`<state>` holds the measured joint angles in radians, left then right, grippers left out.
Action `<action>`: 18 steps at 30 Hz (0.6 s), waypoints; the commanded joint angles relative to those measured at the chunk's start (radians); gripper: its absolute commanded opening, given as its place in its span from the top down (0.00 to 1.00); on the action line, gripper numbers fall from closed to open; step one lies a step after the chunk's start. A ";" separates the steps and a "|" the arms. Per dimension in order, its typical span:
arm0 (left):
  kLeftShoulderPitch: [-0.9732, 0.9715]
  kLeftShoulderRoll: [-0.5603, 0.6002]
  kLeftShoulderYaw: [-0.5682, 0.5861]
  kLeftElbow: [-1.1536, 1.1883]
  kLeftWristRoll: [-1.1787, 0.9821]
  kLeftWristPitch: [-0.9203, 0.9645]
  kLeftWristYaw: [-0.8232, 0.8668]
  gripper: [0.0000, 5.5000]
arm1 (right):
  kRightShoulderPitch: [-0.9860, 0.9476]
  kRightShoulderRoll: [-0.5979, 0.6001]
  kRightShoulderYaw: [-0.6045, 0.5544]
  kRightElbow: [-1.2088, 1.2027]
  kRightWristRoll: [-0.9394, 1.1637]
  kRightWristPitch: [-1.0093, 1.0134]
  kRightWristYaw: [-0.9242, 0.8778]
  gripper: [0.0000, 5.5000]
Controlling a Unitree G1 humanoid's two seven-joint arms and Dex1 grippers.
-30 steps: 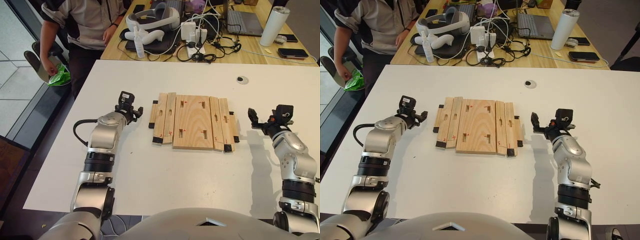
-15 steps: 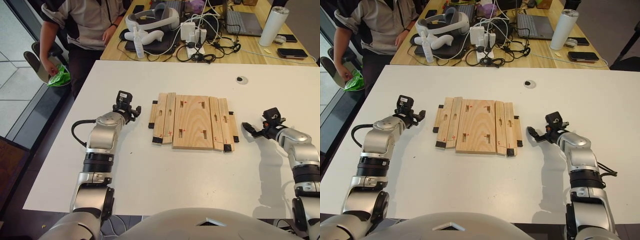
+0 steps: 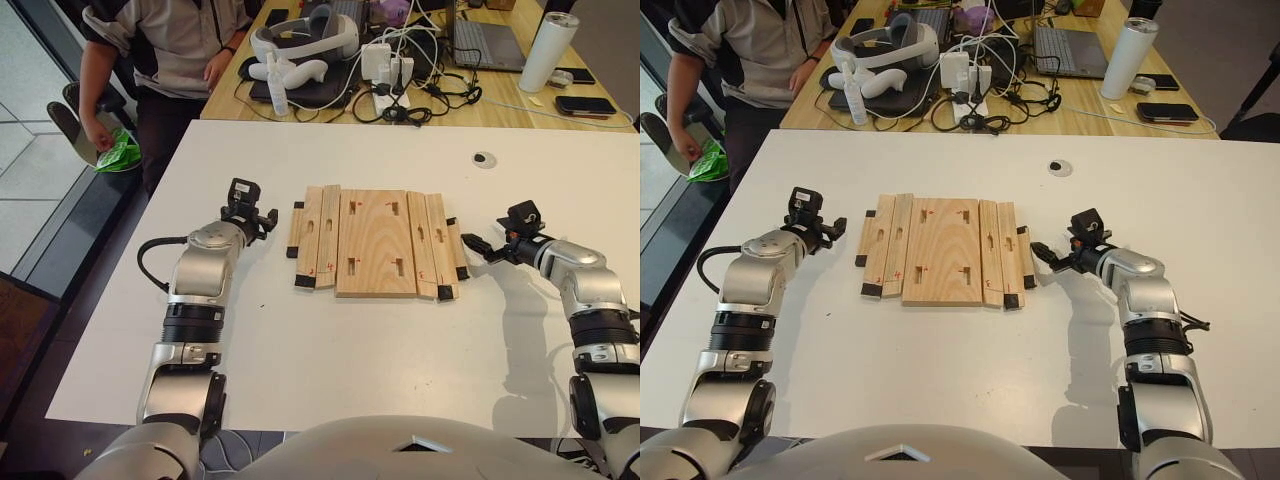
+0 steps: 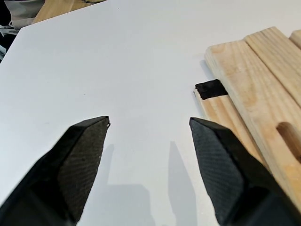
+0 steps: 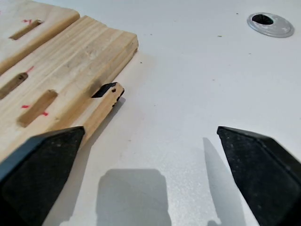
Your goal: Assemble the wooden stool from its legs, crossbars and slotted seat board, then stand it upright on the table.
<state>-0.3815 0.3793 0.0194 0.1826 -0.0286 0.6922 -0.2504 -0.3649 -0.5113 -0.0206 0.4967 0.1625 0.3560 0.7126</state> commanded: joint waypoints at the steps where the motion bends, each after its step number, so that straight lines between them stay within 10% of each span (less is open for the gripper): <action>1: -0.020 0.018 0.002 0.012 0.015 -0.004 0.001 0.42 | -0.010 -0.013 0.038 -0.003 -0.044 -0.024 0.016 0.02; 6: -0.021 0.004 0.036 0.006 -0.030 0.058 -0.019 0.42 | -0.042 -0.012 -0.017 0.037 -0.087 -0.110 -0.135 0.02; 11: 0.002 0.020 0.013 -0.027 -0.068 0.141 -0.090 0.42 | -0.150 0.220 -0.333 -0.215 0.172 -0.143 -0.566 0.02; 18: 0.022 0.038 -0.039 -0.057 -0.079 0.196 -0.159 0.42 | 0.069 0.519 -0.162 -0.792 0.407 0.187 -0.755 0.02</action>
<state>-0.3676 0.3953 -0.0007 0.1442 -0.1068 0.8659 -0.3900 -0.3573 -0.0398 -0.2260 -0.1872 0.5336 0.4709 0.0051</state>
